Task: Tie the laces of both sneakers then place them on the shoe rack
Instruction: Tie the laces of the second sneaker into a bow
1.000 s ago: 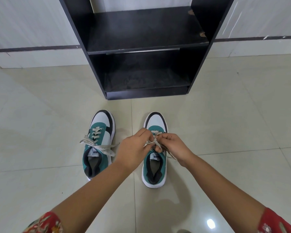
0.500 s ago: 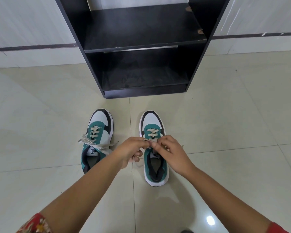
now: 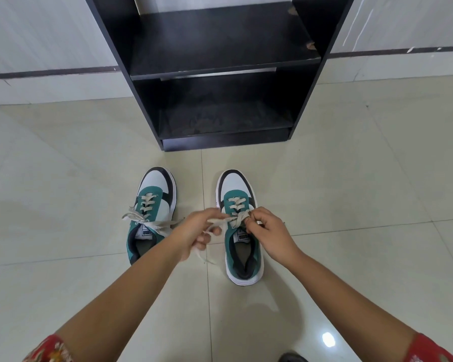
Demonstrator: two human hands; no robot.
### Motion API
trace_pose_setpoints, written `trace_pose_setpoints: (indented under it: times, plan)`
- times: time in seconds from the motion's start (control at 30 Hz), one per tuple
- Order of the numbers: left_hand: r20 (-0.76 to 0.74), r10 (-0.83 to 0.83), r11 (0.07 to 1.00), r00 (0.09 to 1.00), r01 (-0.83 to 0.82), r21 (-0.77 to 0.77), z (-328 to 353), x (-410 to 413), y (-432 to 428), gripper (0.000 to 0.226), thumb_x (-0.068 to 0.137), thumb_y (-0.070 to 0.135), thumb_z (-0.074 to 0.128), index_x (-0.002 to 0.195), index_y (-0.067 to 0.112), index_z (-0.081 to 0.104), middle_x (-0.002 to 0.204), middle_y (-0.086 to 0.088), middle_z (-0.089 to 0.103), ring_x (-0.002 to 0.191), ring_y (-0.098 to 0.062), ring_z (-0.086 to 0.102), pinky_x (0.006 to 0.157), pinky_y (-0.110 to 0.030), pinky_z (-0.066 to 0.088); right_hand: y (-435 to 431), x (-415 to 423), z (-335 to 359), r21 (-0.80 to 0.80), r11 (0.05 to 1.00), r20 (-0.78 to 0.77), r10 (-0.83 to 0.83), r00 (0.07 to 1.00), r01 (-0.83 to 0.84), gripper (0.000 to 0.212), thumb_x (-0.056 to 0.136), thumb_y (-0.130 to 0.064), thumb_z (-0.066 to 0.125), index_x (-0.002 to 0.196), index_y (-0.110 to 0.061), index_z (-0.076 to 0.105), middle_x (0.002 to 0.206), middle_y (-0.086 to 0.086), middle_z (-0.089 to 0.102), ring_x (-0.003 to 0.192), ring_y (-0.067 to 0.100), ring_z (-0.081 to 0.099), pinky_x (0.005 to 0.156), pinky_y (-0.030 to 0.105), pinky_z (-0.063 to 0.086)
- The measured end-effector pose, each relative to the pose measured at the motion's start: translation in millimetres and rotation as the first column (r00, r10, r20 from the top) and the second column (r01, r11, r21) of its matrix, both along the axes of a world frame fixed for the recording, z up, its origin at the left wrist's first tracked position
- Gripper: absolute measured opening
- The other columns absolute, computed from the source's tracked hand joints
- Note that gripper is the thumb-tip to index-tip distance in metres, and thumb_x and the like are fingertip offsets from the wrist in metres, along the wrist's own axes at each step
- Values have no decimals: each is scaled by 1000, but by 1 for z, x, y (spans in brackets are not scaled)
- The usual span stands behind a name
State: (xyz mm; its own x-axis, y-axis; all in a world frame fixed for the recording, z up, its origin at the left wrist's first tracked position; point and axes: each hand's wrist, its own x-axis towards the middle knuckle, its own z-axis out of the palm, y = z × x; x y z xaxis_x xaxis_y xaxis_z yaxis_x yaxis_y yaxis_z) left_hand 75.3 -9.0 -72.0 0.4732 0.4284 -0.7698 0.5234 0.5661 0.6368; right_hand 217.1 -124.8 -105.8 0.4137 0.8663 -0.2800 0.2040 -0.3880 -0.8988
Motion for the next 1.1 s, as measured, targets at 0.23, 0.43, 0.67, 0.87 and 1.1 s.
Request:
trace_pose_setpoints:
  times: [0.23,0.43,0.67,0.87,1.1]
  plan:
    - [-201,-76,485,977,212,848,-23,-6,-9,15,93,25,49,97,22,63,95,3,60,87,-14,55,79,-30,44,2,4,-1,26,999,46,39,998,-40,25,90,-8,54,72,9,51,82,18,51,77,22,48,68,26,36]
    - [126,-21,893,992,-38,448,-18,4,-24,19,94,18,51,88,13,69,81,1,67,67,-8,57,60,-10,44,5,5,-3,44,996,82,76,994,-80,24,90,-10,54,73,7,54,80,10,49,80,32,51,70,28,39]
    - [141,143,924,980,-183,335,-15,6,-23,13,83,22,68,83,10,72,73,-2,68,56,-14,55,59,-26,48,4,8,0,46,996,25,72,997,-73,28,89,-8,55,62,-15,52,91,-4,49,87,16,53,80,21,42]
    - [79,222,923,972,-235,304,-20,-5,-22,17,93,15,51,80,17,63,78,-4,60,63,-16,56,61,-29,47,-7,21,14,-40,981,-322,-190,927,188,38,88,-4,48,52,-16,53,87,4,51,78,16,50,74,24,43]
    - [227,575,787,786,-457,-413,-27,-4,-28,25,98,21,37,81,11,51,72,-2,56,54,-11,55,44,-19,44,-17,20,-2,-214,871,-870,-375,319,442,29,80,-9,47,55,-8,59,53,-3,48,58,9,61,51,18,50]
